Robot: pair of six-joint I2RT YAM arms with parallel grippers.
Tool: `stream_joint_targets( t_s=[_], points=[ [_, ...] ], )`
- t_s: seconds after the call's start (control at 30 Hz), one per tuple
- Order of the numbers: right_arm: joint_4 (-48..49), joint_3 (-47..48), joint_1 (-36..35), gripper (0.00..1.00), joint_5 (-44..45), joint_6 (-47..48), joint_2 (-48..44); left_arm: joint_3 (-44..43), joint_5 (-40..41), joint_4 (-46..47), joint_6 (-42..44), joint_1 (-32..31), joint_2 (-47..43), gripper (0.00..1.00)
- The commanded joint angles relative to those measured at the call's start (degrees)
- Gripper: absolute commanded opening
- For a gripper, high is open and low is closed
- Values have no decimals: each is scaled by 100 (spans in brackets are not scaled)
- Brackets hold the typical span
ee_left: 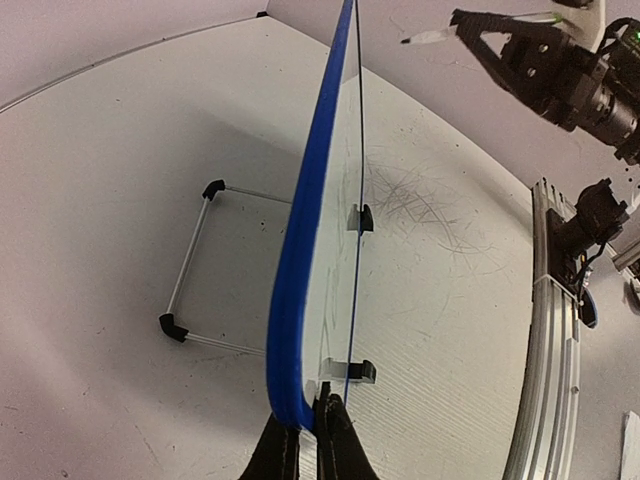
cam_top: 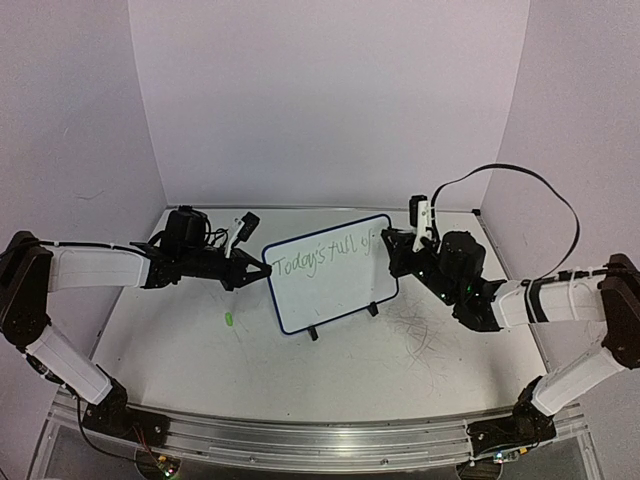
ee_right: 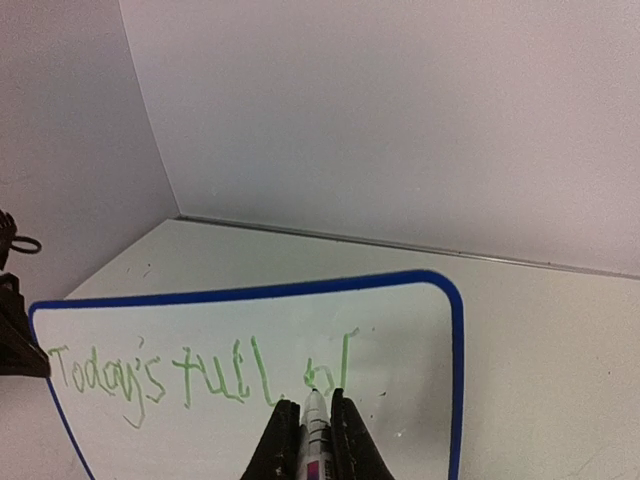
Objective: Write a sentence on the whiteboard
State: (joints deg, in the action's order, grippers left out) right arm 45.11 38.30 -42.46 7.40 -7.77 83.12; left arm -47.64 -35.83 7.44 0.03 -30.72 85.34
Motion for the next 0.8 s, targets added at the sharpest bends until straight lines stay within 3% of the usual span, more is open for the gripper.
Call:
stream_joint_targets(
  t_s=[0.0,0.27,0.77],
  points=[
    [153,12,1,0,86,43,-274,-106,551,-186,438,22,-94,0],
    [264,454,1,0,86,284,365,-89,556,-198,441,22,-114,0],
    [361,591,4,0,279,373,728,-98,530,-208,463,22,-88,0]
  ],
)
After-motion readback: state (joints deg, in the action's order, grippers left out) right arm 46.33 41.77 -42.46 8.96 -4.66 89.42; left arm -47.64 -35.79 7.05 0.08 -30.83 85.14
